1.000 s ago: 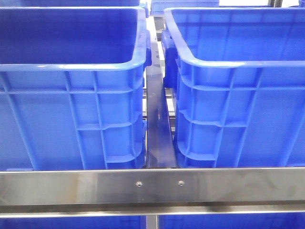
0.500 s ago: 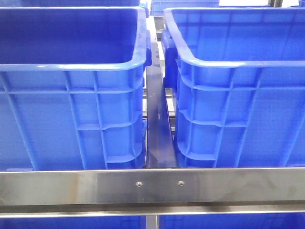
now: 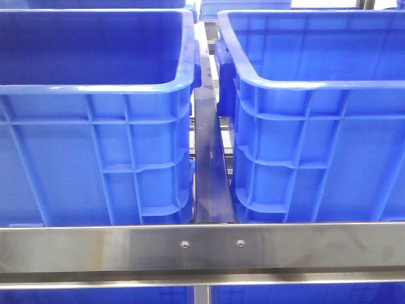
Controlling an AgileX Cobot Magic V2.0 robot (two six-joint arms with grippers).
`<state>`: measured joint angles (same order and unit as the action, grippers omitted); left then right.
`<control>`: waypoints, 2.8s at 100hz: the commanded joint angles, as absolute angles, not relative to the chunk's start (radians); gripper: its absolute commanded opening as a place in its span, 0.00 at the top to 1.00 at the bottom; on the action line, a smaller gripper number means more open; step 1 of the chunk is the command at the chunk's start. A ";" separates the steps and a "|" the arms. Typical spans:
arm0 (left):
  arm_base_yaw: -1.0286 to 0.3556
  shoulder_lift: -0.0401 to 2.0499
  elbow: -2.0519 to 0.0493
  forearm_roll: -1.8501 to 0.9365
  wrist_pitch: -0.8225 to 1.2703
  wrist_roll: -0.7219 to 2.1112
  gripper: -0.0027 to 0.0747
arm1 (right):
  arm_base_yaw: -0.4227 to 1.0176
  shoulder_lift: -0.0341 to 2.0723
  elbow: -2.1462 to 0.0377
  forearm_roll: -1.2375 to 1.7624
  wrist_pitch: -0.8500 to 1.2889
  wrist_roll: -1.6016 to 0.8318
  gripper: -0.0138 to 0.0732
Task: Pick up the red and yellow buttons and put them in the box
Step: 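Open the left gripper and carry the yellow button away with the right, then lower the yellow button with the right gripper into the bin beside the red one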
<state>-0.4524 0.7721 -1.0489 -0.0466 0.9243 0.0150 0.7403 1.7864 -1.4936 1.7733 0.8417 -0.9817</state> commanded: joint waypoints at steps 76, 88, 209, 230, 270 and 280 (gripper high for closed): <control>-0.460 0.724 -1.077 -0.051 0.827 0.009 0.15 | 0.521 1.690 -1.516 1.810 0.894 -0.987 0.76; -0.460 0.722 -1.077 -0.051 0.827 0.009 0.17 | 0.450 1.660 -1.476 1.808 0.898 -0.986 0.76; -0.460 0.722 -1.077 -0.051 0.816 0.009 0.99 | -0.173 1.715 -1.052 1.846 0.634 -0.947 0.76; -0.460 0.722 -1.077 -0.051 0.816 0.009 0.99 | -0.230 1.722 -1.050 1.807 0.630 -0.947 0.76; -0.460 0.722 -1.077 -0.049 0.816 0.009 0.99 | -0.346 1.722 -1.050 1.786 0.578 -0.947 0.76; -0.460 0.722 -1.077 -0.049 0.816 0.009 0.99 | -0.349 1.722 -1.050 1.758 0.548 -0.947 0.76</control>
